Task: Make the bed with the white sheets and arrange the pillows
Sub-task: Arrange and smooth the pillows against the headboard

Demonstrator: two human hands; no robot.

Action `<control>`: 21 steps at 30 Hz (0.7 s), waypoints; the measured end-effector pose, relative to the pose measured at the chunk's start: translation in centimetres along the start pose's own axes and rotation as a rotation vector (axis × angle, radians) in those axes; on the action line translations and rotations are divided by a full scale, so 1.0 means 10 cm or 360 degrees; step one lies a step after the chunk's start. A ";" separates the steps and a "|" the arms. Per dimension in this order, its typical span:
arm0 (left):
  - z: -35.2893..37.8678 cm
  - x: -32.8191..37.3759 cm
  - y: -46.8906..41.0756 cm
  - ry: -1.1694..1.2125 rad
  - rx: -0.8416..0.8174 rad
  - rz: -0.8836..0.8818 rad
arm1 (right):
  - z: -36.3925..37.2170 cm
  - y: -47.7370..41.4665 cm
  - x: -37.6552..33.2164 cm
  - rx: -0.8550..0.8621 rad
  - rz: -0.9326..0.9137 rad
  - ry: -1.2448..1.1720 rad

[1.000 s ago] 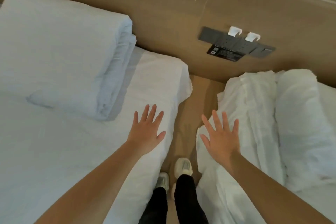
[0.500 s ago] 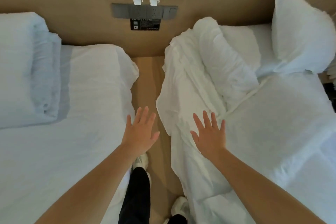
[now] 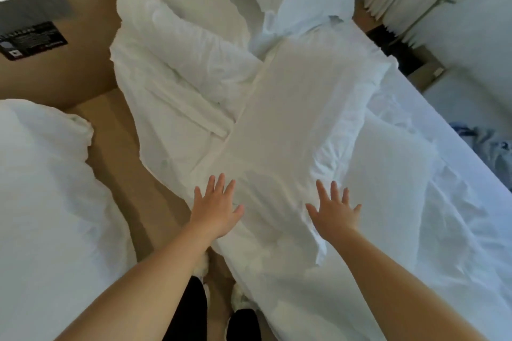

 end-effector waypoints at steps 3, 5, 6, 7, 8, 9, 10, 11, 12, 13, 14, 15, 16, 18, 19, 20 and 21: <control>0.15 0.15 -0.46 -0.0207 -0.0106 0.0079 | 0.31 -0.42 0.22 -0.0103 0.0212 -0.0423; 0.22 0.36 -0.79 -0.0332 -0.0116 0.0210 | 0.61 -0.71 0.38 -0.0180 0.0341 -0.0625; 0.26 0.52 -0.95 -0.0381 -0.0107 0.0297 | 0.77 -0.84 0.47 -0.0212 0.0393 -0.0679; 0.33 0.70 -1.08 -0.0416 -0.0103 0.0387 | 0.92 -0.96 0.57 -0.0224 0.0433 -0.0693; 0.40 0.89 -1.20 -0.0445 -0.0091 0.0471 | 1.05 -1.05 0.66 -0.0208 0.0452 -0.0661; 0.48 1.09 -1.30 -0.0478 -0.0063 0.0540 | 1.15 -1.12 0.75 -0.0172 0.0454 -0.0593; 0.55 1.27 -1.40 -0.0518 -0.0016 0.0587 | 1.22 -1.17 0.82 -0.0133 0.0450 -0.0537; 0.60 1.44 -1.49 -0.0569 0.0050 0.0618 | 1.28 -1.22 0.89 -0.0096 0.0454 -0.0523; 0.65 1.60 -1.56 -0.0630 0.0122 0.0651 | 1.32 -1.26 0.95 -0.0070 0.0464 -0.0547; 0.70 1.77 -1.60 -0.0697 0.0178 0.0705 | 1.34 -1.30 1.02 -0.0059 0.0489 -0.0594; 0.77 1.93 -1.62 -0.0769 0.0204 0.0791 | 1.35 -1.34 1.10 -0.0053 0.0537 -0.0666; 0.86 2.09 -1.64 -0.0843 0.0193 0.0908 | 1.37 -1.39 1.20 -0.0051 0.0612 -0.0768; 0.98 2.25 -1.64 -0.0892 0.0151 0.1034 | 1.41 -1.44 1.32 -0.0058 0.0712 -0.0884; 1.19 2.52 -1.63 -0.0884 0.0052 0.1187 | 1.48 -1.51 1.59 -0.0093 0.0948 -0.1135; 1.27 2.64 -1.64 -0.0791 0.0017 0.1171 | 1.52 -1.54 1.74 -0.0108 0.1061 -0.1275; 1.33 2.72 -1.69 -0.0613 -0.0021 0.1066 | 1.56 -1.56 1.90 -0.0128 0.1173 -0.1409; 1.37 2.77 -1.76 -0.0379 -0.0056 0.0866 | 1.61 -1.58 2.05 -0.0162 0.1275 -0.1513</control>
Point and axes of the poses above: each hand's wrist, its own y-axis away from the middle knuckle, its own z-axis out of the palm, x = y × z, the point moved 7 cm from there along -y, towards the middle knuckle, and after that the axes turned 6 degrees about z, right-handed, at the moved point
